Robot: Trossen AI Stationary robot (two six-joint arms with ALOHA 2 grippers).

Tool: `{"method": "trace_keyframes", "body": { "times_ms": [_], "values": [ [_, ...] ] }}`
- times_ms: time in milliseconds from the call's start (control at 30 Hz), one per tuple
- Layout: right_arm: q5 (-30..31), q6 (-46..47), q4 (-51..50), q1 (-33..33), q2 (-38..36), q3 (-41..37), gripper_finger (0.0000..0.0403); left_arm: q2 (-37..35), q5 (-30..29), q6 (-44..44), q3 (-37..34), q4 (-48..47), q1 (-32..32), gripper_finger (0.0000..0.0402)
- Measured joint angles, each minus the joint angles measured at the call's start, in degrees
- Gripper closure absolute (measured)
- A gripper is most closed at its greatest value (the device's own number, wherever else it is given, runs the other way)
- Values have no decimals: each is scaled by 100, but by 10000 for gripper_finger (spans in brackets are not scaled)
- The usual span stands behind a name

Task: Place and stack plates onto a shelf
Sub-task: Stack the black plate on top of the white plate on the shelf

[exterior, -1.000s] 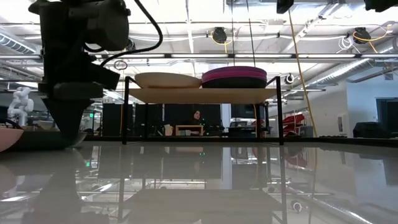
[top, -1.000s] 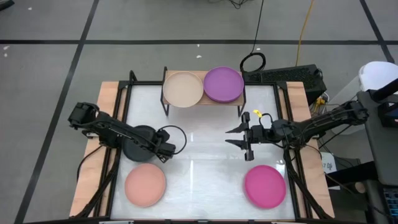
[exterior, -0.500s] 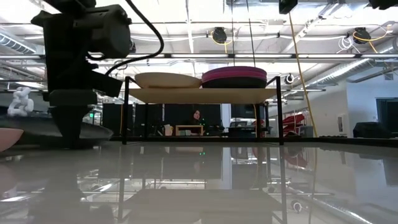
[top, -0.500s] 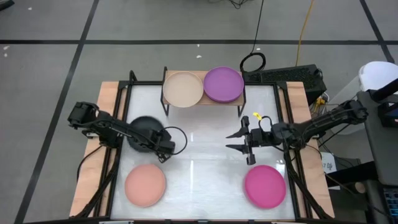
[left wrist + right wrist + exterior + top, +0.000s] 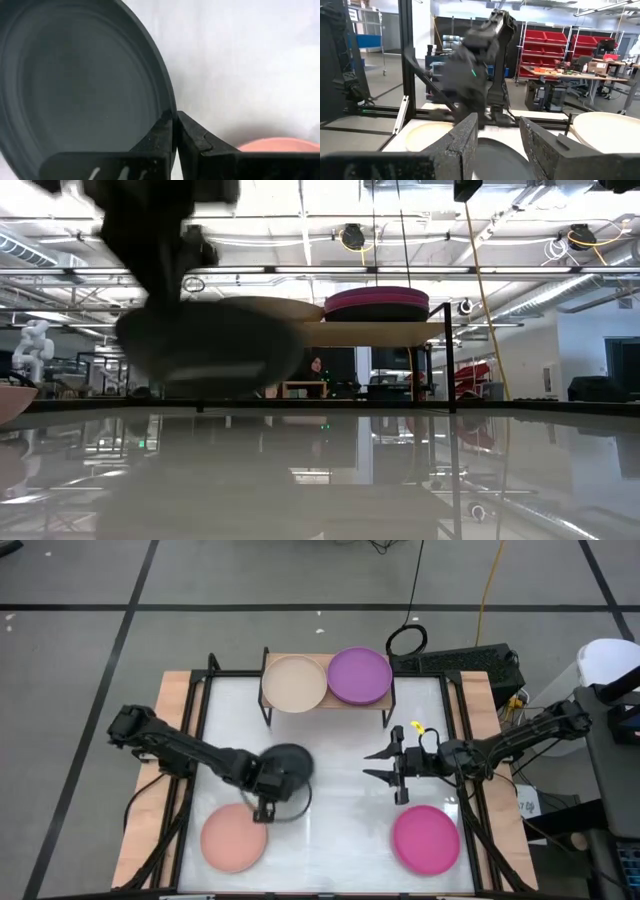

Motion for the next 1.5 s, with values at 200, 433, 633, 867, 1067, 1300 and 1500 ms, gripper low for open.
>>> {"method": "trace_keyframes", "body": {
  "times_ms": [200, 433, 633, 867, 1067, 1300, 1500],
  "values": [
    [-7, 81, 1, 31, 0, 0, 275, 0, -1424, 2078, 1011, -537, -625, 392],
    [-11, 60, 126, 118, 0, 0, 275, 0, -3092, 3131, 1634, -1747, -475, 392],
    [-11, -37, 258, 120, 0, 2, 275, -4, -3392, 4161, 1773, -1969, 502, 392],
    [-11, -42, 231, 120, 0, 2, 275, -9, -2849, 5072, 1840, -1975, 1716, 392],
    [-11, -42, 127, 120, 0, 2, 275, -9, -2631, 5244, 1840, -1941, 2467, 380],
    [-11, -42, 122, 116, 0, 2, 275, -9, -2525, 5244, 1840, -1595, 2778, 349],
    [-11, -42, 120, 116, 0, 2, 275, -9, -2253, 5144, 1840, -1305, 2807, 345]
  ]
}}
